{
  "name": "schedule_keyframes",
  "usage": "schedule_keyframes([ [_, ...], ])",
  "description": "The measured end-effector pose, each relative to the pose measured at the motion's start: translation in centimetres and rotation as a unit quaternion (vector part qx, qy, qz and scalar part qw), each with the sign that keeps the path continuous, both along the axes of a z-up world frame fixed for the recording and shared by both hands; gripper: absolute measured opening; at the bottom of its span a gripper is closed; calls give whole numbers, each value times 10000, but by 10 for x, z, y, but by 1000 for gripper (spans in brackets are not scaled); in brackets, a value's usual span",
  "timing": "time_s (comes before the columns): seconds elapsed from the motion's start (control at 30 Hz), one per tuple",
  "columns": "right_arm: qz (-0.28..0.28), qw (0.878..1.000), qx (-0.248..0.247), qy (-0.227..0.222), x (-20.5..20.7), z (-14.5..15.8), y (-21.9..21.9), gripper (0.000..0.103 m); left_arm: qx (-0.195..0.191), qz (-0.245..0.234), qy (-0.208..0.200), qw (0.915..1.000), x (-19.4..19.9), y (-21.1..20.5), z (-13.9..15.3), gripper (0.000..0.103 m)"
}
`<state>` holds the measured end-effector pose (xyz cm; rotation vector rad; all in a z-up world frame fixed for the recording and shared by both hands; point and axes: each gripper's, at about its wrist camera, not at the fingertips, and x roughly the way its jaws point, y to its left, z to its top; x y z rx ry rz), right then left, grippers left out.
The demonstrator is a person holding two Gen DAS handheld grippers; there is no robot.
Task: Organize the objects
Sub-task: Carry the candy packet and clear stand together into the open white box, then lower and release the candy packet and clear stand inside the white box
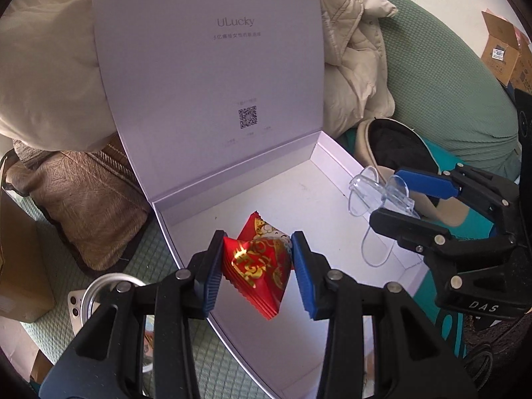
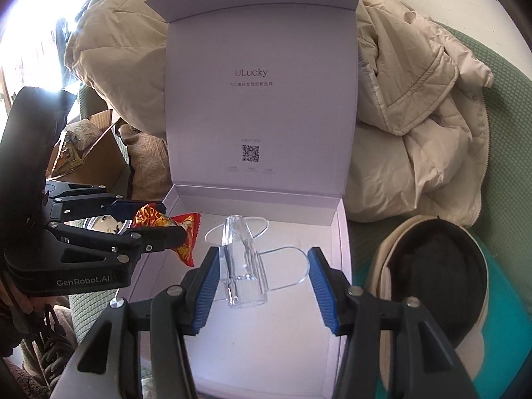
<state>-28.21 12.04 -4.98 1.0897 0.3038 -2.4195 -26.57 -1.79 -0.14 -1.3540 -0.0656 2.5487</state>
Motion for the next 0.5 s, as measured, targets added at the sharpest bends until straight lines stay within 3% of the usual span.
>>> schedule_keyframes([
  [0.2,11,9999,120,-3,-16,-7,-3,54,-190,62,161,9997,-18,5,-4,38],
  [0.5,77,9993,316,-166,-38,-24,-6,54,-392,56,82,9992,-35,11,-17,38],
])
